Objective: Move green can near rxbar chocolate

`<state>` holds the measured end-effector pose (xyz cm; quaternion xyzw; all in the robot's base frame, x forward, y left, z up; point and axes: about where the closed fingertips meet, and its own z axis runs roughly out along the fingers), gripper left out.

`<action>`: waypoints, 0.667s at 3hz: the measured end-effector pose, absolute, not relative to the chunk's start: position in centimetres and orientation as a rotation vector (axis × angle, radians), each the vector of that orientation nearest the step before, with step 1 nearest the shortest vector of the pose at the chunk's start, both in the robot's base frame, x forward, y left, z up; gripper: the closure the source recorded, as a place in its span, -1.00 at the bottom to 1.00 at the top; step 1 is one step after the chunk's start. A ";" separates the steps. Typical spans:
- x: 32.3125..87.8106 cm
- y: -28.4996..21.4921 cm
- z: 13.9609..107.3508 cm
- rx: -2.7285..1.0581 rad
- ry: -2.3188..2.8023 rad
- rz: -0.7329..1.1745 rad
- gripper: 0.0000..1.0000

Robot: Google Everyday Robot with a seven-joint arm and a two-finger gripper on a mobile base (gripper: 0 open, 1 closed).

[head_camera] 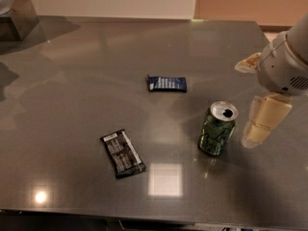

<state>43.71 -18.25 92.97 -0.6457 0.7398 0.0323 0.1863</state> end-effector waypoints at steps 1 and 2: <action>44.0 -17.3 91.3 -1.839 2.050 0.149 -1.00; 44.2 -16.0 89.6 -1.861 2.012 0.210 -1.00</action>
Offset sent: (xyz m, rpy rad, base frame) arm 0.0057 0.0300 -0.0466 0.1007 0.0477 0.0987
